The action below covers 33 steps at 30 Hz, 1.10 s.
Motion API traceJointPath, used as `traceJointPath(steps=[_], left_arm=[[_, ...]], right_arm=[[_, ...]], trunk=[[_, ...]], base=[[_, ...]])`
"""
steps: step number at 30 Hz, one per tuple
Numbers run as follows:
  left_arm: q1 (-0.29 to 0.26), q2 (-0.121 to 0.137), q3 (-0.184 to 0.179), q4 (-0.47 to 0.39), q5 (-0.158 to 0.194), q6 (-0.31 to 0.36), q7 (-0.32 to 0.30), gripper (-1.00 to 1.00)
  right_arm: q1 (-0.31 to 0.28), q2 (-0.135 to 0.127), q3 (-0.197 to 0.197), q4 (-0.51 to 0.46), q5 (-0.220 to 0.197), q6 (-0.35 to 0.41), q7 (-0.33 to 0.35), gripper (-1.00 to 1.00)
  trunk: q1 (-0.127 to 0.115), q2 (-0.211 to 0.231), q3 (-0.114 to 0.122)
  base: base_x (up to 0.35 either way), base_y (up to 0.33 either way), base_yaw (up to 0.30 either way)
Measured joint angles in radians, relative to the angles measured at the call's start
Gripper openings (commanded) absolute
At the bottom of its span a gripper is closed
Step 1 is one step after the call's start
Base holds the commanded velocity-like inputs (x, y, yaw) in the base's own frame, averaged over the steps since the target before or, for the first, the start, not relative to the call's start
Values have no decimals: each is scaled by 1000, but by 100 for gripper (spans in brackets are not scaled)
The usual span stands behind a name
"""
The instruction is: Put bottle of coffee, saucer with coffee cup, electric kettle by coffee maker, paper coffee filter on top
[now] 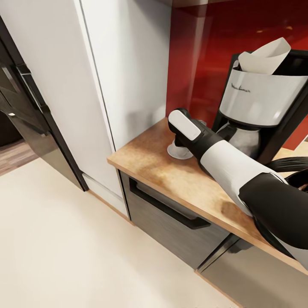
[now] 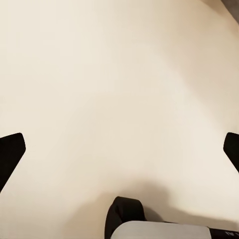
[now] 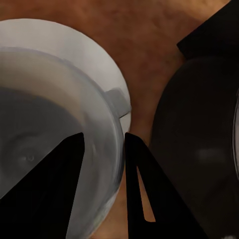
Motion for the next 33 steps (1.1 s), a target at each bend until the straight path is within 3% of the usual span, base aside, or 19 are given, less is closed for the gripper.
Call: traceJointPath(steps=[33], left_arm=[[0, 0, 0, 0, 0, 0, 0, 100]], right_arm=[[1, 0, 1, -3, 5, 3, -1, -100]], trunk=[[0, 0, -9]], base=[[17, 0, 0]])
